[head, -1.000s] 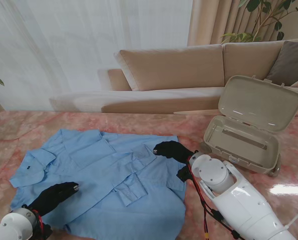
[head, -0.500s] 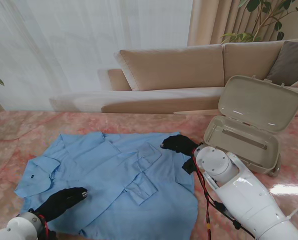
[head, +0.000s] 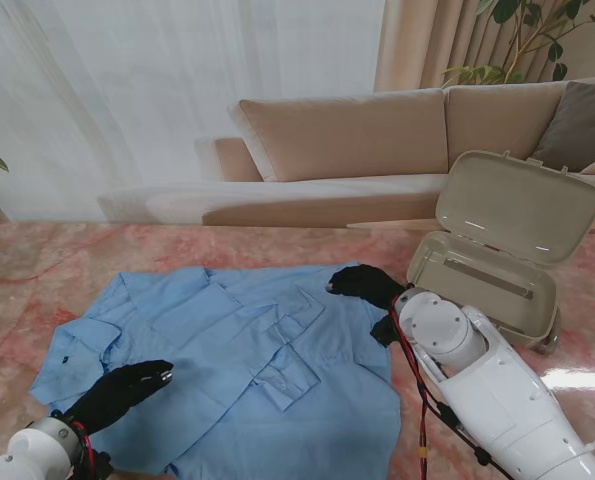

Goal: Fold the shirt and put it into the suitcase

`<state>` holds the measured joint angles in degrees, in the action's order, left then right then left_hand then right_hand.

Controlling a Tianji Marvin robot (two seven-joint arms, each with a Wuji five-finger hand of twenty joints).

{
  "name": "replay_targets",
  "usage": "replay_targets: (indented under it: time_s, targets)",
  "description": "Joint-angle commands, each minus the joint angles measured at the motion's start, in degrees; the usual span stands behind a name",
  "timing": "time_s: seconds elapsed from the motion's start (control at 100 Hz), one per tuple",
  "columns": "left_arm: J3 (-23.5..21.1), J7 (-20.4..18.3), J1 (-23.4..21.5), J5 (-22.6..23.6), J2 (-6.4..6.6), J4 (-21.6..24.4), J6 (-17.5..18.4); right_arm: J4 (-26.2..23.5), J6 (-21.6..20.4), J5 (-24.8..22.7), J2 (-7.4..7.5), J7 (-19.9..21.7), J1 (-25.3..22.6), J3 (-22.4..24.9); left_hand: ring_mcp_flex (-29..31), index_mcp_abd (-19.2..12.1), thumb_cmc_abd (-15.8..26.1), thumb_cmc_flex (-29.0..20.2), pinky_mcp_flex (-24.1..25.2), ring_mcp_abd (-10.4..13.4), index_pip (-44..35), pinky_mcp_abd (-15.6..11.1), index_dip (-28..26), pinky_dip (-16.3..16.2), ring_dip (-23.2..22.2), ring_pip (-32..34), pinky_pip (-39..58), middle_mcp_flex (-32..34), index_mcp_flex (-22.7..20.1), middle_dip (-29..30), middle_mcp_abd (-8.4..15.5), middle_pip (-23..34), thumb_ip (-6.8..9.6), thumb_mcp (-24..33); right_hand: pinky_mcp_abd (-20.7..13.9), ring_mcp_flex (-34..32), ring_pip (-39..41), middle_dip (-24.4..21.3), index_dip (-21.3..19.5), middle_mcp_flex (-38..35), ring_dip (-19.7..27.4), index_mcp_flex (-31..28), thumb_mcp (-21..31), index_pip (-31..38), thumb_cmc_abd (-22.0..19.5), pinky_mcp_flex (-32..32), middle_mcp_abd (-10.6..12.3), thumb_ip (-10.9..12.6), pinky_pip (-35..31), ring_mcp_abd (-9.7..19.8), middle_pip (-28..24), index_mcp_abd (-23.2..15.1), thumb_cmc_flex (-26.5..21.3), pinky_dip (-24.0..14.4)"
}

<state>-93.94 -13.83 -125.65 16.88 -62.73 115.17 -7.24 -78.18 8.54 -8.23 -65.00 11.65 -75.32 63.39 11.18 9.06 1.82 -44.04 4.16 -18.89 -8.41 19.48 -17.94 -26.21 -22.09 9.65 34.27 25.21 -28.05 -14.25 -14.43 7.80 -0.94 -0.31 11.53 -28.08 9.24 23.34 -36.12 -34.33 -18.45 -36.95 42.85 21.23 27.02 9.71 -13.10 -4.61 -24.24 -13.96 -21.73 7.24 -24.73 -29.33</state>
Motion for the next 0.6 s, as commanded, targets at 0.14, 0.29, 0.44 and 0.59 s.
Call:
replay_targets:
  time_s: [0.14,0.29,0.44,0.59]
  targets:
    - [-1.22,-0.94,2.61,-0.34,0.23,1.6,0.77,-3.8,-1.94,-1.38,0.57,0.28,-2.67,1.67,1.59,-1.12,1.86,-1.38,-0.01,-1.43,-0.02,0.79,-0.63,-0.45,-0.42,1.5,1.72,0.31,0.14,-0.36,-0.47,0.67,-1.68,-2.27,0.71,-0.73,-0.16,0.78,-0.39,-1.43,0.45,-1.5,-0.83,0.49,0.13,0.59,1.04,2.1,-0.92,1.38,1.36,-1.79,0.7,-1.56]
    - [-1.28,-1.28,5.36,-0.66,0.31,1.16,0.94,-5.06,-3.53,-2.7,0.53,-1.13,-3.42,2.2,1.64,-1.08,1.68,-1.57,-0.11,-1.22,-0.04,0.6,-0.64,-0.25,-0.31,1.38,1.66,0.58,-0.06,-0.35,-0.5,0.6,-1.68,-2.23,-0.01,-1.32,-0.02,0.86,-0.31,-1.58,0.11,-1.57,-0.77,0.39,0.83,1.43,1.07,2.16,-1.6,1.8,1.74,-1.76,0.45,-2.32]
    - [-0.46,-1.62,9.5,-0.46,0.47,-0.76,0.46,-4.5,-4.86,-4.78,0.11,-3.9,-2.85,1.55,1.26,-1.22,1.38,-1.7,0.14,-0.62,-0.01,-0.13,-0.62,0.2,-0.11,1.03,1.13,0.57,-0.01,-0.34,-0.14,0.53,-1.68,-2.25,-0.58,-2.4,0.94,1.26,-0.36,-0.19,-0.59,-0.78,1.89,0.24,3.74,3.88,1.06,1.94,-4.24,2.36,1.12,-1.29,0.82,-4.78]
    - [1.24,-2.18,15.33,3.41,0.95,-4.7,0.5,-2.24,-6.13,-7.88,-0.45,-7.15,-0.74,-0.29,0.26,-1.14,0.04,-2.3,0.7,0.22,0.32,-1.2,-0.49,0.89,0.31,0.33,0.03,-0.26,0.89,-0.26,0.2,0.32,-1.6,-2.16,-2.22,-1.77,1.91,1.23,-0.46,3.14,-0.78,1.09,5.44,-0.17,7.29,4.14,1.12,1.37,-4.86,3.31,-0.53,-0.78,1.26,-5.36]
